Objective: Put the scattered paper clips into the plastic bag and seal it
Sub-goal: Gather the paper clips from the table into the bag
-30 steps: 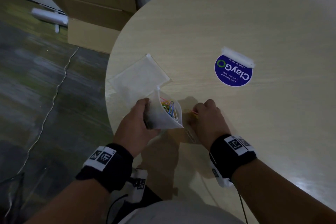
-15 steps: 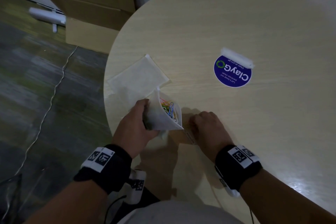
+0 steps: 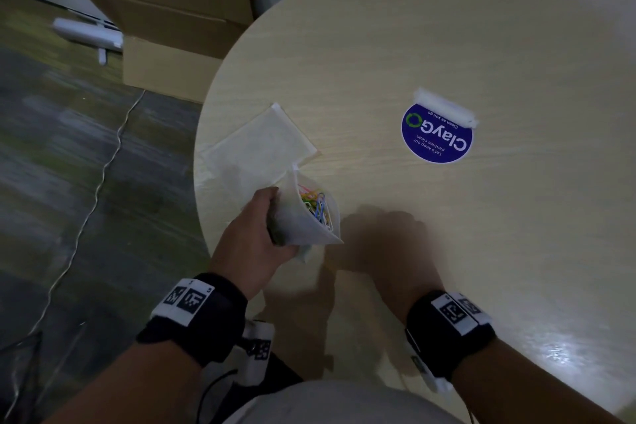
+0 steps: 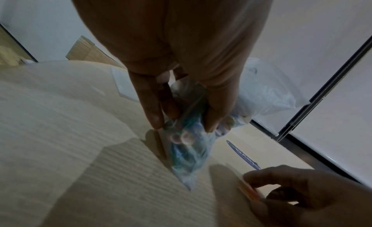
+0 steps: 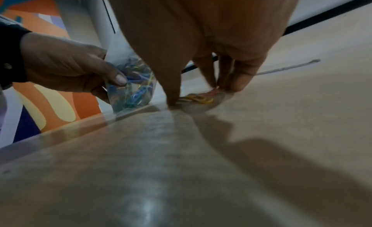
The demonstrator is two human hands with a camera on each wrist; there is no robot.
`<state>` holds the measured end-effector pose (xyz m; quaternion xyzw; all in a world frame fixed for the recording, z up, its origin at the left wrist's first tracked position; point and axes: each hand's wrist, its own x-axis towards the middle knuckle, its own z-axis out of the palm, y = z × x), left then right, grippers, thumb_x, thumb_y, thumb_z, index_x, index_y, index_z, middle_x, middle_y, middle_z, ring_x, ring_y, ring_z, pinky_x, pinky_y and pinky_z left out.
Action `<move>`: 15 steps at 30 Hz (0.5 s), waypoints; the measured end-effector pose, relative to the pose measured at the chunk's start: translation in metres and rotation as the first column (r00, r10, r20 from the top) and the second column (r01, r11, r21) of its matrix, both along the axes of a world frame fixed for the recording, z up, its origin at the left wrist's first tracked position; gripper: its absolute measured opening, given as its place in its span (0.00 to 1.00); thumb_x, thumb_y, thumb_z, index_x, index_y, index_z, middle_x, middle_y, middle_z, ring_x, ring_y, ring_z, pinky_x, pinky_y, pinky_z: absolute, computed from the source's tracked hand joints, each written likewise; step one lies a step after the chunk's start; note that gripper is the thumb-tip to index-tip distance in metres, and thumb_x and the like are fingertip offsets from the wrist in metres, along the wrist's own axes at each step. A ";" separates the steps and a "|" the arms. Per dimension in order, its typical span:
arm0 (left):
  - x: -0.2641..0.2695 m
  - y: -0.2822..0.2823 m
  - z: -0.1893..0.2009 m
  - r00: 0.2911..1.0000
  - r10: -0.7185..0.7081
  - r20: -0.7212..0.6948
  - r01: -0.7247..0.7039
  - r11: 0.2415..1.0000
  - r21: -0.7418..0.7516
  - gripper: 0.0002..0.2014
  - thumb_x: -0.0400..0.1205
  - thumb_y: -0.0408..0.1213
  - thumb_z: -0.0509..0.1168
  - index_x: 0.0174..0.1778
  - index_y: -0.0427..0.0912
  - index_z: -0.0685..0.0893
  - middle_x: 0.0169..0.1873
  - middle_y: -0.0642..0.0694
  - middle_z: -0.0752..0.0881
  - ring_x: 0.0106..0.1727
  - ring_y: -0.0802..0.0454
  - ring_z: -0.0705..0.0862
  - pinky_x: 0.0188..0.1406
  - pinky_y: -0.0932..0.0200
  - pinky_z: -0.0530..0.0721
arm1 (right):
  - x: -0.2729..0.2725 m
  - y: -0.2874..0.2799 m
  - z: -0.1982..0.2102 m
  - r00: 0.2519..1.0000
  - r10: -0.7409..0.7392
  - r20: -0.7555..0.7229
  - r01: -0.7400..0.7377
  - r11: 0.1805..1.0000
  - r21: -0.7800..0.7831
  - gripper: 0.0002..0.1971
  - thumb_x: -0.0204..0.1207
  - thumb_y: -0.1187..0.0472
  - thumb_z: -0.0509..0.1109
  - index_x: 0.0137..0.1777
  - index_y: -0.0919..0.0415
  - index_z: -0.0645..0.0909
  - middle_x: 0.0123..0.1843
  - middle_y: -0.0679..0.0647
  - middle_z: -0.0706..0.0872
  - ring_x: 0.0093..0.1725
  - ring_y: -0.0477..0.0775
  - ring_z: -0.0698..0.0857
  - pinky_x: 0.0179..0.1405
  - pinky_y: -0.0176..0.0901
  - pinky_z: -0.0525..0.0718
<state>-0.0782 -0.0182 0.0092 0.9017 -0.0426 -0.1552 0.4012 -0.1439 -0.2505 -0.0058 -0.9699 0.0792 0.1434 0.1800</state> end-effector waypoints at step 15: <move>-0.001 -0.006 0.002 1.000 0.012 -0.014 -0.012 1.000 0.008 0.43 0.60 0.41 0.83 0.69 0.60 0.70 0.59 0.49 0.87 0.59 0.48 0.86 0.56 0.46 0.86 | 0.004 -0.008 0.009 0.990 0.131 -0.042 -0.130 0.991 0.031 0.06 0.71 0.66 0.69 0.47 0.63 0.82 0.45 0.62 0.82 0.45 0.67 0.81 0.41 0.51 0.79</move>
